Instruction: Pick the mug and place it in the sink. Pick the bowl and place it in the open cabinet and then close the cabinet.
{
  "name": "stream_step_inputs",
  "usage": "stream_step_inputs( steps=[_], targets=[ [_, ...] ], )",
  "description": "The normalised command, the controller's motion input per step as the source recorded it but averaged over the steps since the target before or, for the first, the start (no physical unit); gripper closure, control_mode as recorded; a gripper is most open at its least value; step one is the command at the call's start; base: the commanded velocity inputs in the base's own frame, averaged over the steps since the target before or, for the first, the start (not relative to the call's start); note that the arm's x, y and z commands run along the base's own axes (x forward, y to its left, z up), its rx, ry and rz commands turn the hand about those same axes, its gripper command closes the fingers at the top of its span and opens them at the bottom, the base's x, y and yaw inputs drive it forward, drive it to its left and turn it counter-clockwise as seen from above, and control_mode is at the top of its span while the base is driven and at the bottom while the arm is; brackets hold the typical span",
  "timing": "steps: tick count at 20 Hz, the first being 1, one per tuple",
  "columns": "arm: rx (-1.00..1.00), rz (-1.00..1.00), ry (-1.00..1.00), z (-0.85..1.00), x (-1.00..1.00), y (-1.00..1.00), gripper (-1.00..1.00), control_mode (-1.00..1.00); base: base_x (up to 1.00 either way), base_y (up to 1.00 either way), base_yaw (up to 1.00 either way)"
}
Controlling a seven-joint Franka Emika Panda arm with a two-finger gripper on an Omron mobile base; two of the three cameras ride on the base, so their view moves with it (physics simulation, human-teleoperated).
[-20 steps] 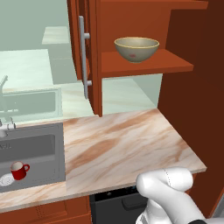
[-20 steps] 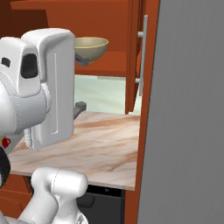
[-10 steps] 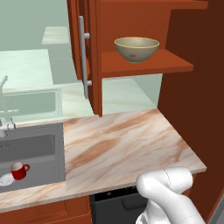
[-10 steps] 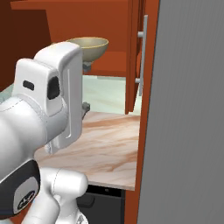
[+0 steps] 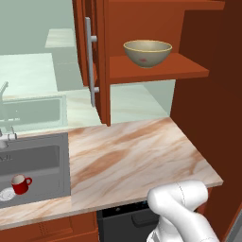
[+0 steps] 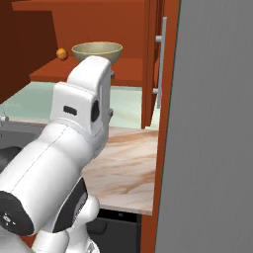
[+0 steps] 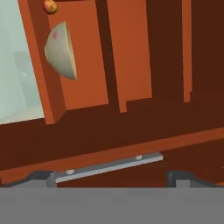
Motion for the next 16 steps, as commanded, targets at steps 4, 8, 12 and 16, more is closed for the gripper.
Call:
stream_step_inputs(
  steps=[4, 8, 12, 16],
  targets=[
    [0.11, 0.13, -0.05, 0.0, 0.17, -0.76, -1.0, -1.0, 0.0, 0.0, 0.0],
    [0.05, 0.09, -0.02, 0.0, 0.19, -0.46, -1.0, -1.0, 0.0, 0.0, 0.0],
    [0.0, 0.06, 0.0, 0.0, 0.35, -0.15, -1.0, -1.0, 0.0, 0.0, 0.0],
    [0.0, 0.05, -0.04, 0.0, 0.31, -0.01, -1.0, -1.0, 0.0, 0.0, 0.0]
  ],
)
